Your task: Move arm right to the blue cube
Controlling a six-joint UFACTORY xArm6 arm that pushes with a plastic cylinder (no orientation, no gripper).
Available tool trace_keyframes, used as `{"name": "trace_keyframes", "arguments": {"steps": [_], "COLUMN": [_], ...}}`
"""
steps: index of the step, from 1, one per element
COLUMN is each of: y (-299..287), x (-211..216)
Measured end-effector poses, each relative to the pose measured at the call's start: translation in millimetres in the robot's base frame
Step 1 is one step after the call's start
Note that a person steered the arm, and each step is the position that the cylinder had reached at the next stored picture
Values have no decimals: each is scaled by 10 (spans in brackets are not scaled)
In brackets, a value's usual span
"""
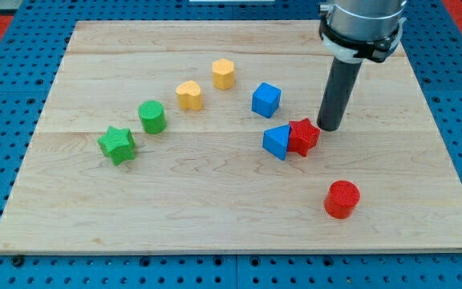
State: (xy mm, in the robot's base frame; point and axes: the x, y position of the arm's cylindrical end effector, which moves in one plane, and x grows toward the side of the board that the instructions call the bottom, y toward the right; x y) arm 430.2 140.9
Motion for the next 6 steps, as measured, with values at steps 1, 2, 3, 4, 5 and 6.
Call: {"name": "trace_keyframes", "arguments": {"steps": [1,2,3,4,5,6], "y": [16,-139,-421,-407,-347,-249], "x": [-235,-499,-596,-593,-477,-247]}}
